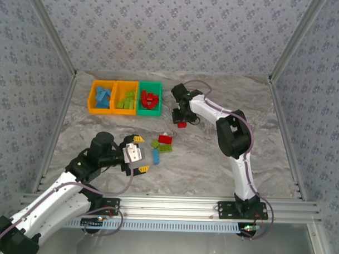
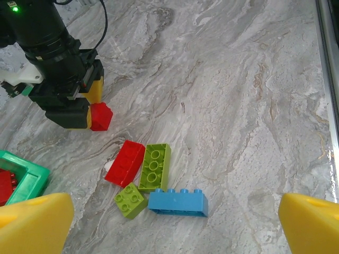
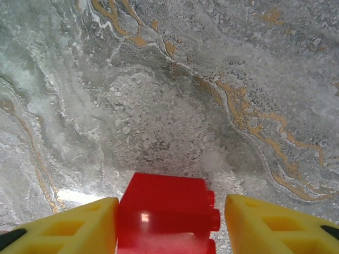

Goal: Sort the legos into containers by color

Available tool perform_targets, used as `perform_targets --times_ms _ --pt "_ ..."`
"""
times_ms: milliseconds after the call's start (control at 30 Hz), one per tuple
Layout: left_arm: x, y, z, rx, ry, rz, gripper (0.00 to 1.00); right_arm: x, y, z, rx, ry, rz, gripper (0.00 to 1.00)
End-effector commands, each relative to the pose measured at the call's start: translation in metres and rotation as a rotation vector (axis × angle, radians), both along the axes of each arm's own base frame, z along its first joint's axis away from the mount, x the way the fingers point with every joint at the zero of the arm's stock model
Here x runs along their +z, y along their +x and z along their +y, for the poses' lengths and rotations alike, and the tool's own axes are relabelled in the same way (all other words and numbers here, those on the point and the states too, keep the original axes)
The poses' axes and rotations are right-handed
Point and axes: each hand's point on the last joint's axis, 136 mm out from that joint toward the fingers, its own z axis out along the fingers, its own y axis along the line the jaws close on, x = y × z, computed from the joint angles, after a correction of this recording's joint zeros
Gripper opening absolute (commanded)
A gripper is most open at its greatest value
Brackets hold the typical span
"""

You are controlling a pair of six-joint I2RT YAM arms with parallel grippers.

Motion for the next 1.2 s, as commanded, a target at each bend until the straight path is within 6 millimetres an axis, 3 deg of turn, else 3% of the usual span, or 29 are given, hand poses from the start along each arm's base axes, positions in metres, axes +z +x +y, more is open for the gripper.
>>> perform_targets --times_ms 0,167,267,367,467,600,700,867,1000,1167 --pt "0.015 -0.002 -0.004 -0.030 -0.018 -0.033 0.99 -0.006 -0.005 -0.006 -0.014 -0.046 0.004 0.55" --pt "0.015 -0.002 -0.004 -0.027 -0.017 -0.034 0.99 -0.005 -0.007 -0.005 0.005 -0.036 0.013 0.51" --pt "0.014 -0.001 -0.003 -0.024 -0.013 -0.036 0.99 0.008 -0.008 0.000 0.015 -0.029 0.001 0.46" --pt "0.014 0.001 -0.003 -0.016 -0.011 -0.039 0.99 0.038 -0.005 0.008 0.026 -0.008 -0.061 0.44" --pt "0.016 0.006 0.000 0.016 -0.009 -0.054 0.99 0.080 -0.006 0.026 0.066 0.025 -0.161 0.43" --pt "0.019 0.027 0.013 0.149 0.013 -0.108 0.99 0.129 -0.011 0.071 0.146 0.132 -0.297 0.43" --pt "0.020 0.036 0.023 0.221 0.028 -0.141 0.99 0.151 -0.008 0.106 0.189 0.214 -0.385 0.43" --pt "0.019 0.038 0.025 0.236 0.023 -0.154 0.99 0.157 0.022 0.139 0.193 0.258 -0.486 0.43" --pt "0.017 0.039 0.024 0.231 0.026 -0.145 0.99 0.145 0.054 0.155 0.196 0.218 -0.530 0.43" --pt "0.015 0.040 0.025 0.236 0.033 -0.145 0.99 0.124 0.087 0.160 0.203 0.176 -0.527 0.45"
